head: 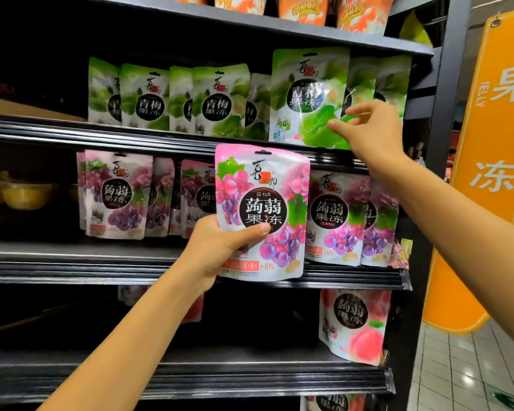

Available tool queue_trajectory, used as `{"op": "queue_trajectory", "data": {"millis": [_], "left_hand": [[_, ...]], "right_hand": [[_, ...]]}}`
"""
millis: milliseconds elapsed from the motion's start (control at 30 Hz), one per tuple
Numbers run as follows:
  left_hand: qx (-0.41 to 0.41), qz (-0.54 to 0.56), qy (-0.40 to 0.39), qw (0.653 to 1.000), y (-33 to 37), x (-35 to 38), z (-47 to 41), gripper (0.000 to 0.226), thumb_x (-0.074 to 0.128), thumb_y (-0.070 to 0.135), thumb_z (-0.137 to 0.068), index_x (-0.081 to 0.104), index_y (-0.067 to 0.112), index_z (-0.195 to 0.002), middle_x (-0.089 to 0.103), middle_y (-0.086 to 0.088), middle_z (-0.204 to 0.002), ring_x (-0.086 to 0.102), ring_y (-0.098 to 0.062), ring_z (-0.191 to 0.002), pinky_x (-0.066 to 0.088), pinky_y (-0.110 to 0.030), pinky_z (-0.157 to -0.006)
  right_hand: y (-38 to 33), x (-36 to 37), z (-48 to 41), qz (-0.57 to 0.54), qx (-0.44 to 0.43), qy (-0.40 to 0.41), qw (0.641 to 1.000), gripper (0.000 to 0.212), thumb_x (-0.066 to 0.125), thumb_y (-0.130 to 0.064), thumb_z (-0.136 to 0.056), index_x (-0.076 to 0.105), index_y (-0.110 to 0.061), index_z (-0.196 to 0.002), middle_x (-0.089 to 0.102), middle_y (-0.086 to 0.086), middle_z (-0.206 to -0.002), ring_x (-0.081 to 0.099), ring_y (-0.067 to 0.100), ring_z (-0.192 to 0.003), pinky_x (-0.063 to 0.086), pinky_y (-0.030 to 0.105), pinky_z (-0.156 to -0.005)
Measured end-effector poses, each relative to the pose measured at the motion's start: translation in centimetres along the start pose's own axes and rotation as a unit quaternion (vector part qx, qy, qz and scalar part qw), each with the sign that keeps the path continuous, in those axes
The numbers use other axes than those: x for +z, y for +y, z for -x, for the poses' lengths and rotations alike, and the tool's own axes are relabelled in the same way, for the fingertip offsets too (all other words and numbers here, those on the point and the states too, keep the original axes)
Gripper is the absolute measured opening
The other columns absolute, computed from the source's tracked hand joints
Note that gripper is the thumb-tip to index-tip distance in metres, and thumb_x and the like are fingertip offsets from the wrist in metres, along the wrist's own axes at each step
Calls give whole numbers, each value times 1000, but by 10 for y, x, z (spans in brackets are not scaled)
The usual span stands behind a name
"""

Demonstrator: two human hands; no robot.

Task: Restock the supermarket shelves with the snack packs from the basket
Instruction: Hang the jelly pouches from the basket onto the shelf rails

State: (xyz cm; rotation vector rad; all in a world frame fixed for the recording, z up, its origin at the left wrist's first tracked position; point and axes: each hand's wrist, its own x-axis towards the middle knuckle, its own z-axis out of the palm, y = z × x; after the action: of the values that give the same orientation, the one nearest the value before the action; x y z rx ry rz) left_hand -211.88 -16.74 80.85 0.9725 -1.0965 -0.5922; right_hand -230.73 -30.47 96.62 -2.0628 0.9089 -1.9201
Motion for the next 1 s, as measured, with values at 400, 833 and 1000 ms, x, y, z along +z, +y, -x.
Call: {"op": "queue_trajectory", "data": {"millis": [400, 833, 1000], "left_hand": [[-6, -8, -20, 1000, -14, 19, 17, 37, 83, 22, -70, 72, 7, -102, 78, -6, -89, 74, -17, -79, 56, -25, -65], [278, -392, 74, 874, -38, 38, 35, 37, 62, 25, -92, 53, 20, -127, 49, 1, -128, 45, -19, -117, 39, -30, -99], [247, -514, 24, 821, -61, 53, 39, 43, 59, 26, -93, 54, 22, -136, 42, -1, -147, 40, -20, -133, 35, -35, -109]], "right_hand": [[41, -3, 183, -242, 128, -289, 917, 24, 74, -29, -81, 68, -21, -102, 77, -1, -90, 73, 7, -83, 56, 24, -67], [60, 12, 144, -254, 208, -190, 925, 7, 81, -16, -78, 75, -19, -80, 74, -3, -70, 69, 11, -63, 56, 31, -58], [62, 29, 138, -240, 180, -169, 939, 12, 79, -10, -80, 71, -18, -83, 74, 0, -75, 69, 9, -65, 51, 21, -53]]}}
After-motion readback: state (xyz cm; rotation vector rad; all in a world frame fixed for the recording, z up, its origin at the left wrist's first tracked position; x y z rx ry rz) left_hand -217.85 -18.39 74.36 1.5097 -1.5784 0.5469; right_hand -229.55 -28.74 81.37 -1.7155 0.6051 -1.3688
